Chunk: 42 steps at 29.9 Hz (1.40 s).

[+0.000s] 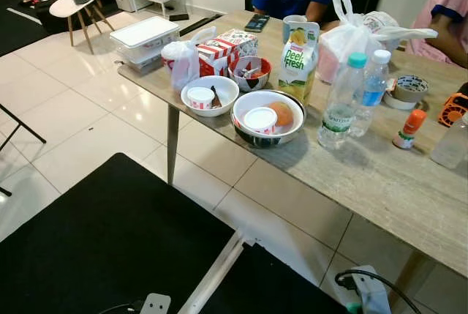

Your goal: Restocking fridge

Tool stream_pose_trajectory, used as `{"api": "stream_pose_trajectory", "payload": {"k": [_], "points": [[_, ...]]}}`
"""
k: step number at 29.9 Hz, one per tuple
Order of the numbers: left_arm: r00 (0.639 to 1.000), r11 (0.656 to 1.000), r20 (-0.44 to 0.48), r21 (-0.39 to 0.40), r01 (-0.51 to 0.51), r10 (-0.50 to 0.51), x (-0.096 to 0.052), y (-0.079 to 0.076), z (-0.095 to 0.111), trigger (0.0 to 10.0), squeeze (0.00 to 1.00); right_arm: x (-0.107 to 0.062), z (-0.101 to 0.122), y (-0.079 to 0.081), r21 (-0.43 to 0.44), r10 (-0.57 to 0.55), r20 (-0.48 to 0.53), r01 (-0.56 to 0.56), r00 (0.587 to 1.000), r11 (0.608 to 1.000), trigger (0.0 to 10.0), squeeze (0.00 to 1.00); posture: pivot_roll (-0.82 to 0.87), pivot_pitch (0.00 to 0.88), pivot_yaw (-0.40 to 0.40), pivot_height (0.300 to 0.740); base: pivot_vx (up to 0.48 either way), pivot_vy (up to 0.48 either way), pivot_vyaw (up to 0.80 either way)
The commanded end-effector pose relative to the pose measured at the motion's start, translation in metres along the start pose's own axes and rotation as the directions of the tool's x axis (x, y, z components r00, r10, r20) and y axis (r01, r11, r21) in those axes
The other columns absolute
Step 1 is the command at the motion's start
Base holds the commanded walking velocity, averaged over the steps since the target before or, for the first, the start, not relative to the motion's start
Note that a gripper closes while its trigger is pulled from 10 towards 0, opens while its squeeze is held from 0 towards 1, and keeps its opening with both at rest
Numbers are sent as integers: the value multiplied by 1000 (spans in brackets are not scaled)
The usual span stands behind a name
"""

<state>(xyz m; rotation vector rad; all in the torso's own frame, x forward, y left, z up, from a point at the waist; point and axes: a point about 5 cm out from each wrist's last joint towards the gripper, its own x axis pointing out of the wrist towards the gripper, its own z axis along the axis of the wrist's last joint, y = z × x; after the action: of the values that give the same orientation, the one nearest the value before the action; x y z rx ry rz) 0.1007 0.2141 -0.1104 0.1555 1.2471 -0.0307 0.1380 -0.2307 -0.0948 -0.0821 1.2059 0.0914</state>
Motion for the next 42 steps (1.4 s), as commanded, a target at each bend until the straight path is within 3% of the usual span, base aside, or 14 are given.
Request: {"api": "stream_pose_trajectory", "payload": {"k": [1, 11, 38, 42], "points": [[1000, 1000, -14, 3, 16, -16, 0, -6, -3, 10000, 0, 0, -1, -2, 27, -21, -1, 21, 1000, 999, 10000, 0, -3, 0, 24, 740, 0, 0, 0], [1000, 1000, -16, 1, -3, 3, 0, -5, -3, 10000, 0, -2, -7, -9, 12, -79, -44, 80, 996, 997, 10000, 0, -6, 0, 22, 740, 0, 0, -675], [999, 999, -2, -9, -49, 49, 0, -3, -3, 10000, 0, -2, -11, -7, -24, -65, -87, 63, 994, 998, 10000, 0, -2, 0, 22, 740, 0, 0, -785], [998, 997, -1, -42, -57, 57, 0, -3, -3, 10000, 0, -1, -10, -6, -31, -60, -89, 58, 994, 998, 10000, 0, -2, 0, 20, 740, 0, 0, -788]]}}
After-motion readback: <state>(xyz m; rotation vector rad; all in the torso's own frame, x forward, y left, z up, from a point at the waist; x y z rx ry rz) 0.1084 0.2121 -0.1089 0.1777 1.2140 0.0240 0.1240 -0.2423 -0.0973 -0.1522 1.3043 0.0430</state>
